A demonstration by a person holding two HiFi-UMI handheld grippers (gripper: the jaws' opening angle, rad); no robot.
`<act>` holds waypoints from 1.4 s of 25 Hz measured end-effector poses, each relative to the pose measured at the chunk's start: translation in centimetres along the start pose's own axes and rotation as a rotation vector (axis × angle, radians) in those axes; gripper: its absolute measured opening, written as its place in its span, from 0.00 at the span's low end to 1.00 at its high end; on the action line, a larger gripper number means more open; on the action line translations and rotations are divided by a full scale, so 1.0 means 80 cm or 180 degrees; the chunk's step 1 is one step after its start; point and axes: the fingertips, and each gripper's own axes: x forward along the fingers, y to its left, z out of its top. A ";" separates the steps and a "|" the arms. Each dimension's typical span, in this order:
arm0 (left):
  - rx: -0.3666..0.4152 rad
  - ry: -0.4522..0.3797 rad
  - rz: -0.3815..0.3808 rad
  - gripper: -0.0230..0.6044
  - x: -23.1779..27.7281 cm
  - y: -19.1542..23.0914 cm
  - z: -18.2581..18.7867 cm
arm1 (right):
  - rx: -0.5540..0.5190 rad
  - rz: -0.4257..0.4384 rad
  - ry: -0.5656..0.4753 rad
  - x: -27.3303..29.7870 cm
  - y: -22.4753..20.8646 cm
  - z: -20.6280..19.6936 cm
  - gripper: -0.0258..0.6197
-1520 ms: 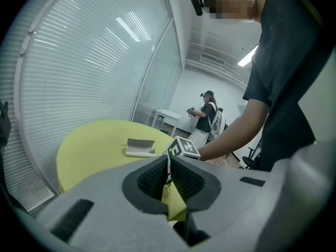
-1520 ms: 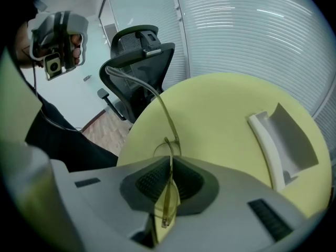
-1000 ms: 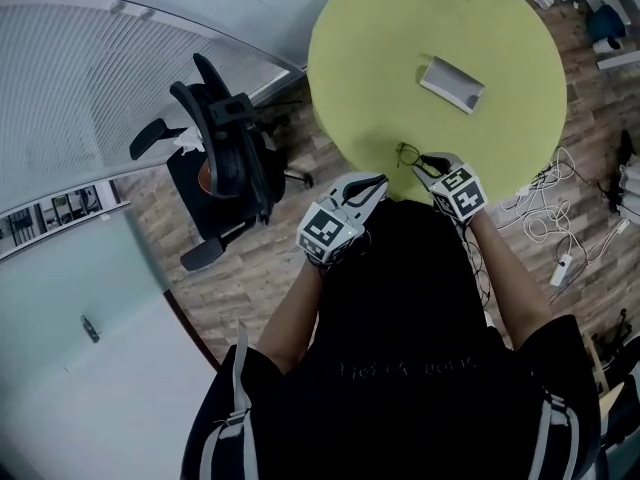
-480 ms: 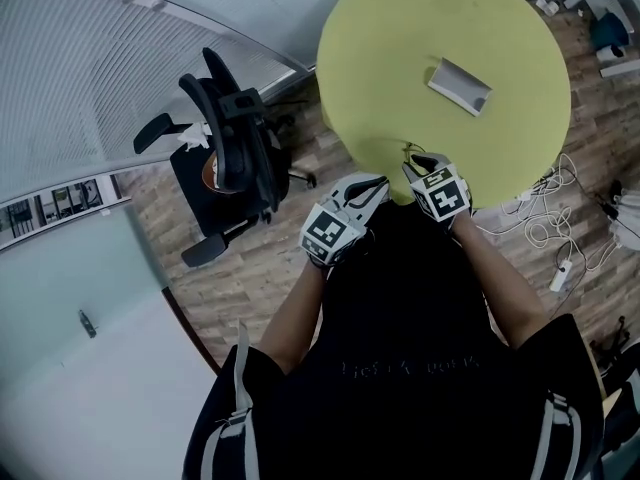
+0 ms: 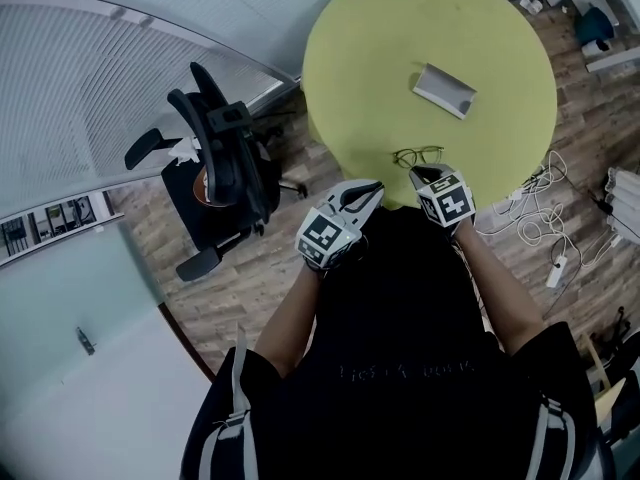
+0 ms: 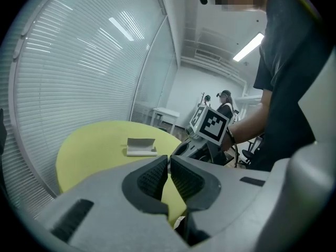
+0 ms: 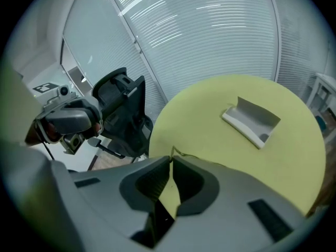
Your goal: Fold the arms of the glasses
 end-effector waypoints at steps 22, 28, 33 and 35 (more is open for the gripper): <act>-0.0093 0.0232 -0.0055 0.08 0.032 0.001 -0.014 | 0.0434 -0.0288 0.0418 0.029 -0.120 -0.084 0.11; -0.0175 0.0270 -0.0064 0.08 0.048 0.004 -0.026 | 0.0484 -0.0297 0.0494 0.040 -0.130 -0.096 0.11; -0.0278 0.0286 -0.0068 0.08 0.055 0.006 -0.029 | 0.0500 -0.0322 0.0532 0.046 -0.135 -0.104 0.11; -0.0286 0.0288 -0.0077 0.08 0.056 0.006 -0.029 | 0.0503 -0.0312 0.0543 0.051 -0.136 -0.106 0.11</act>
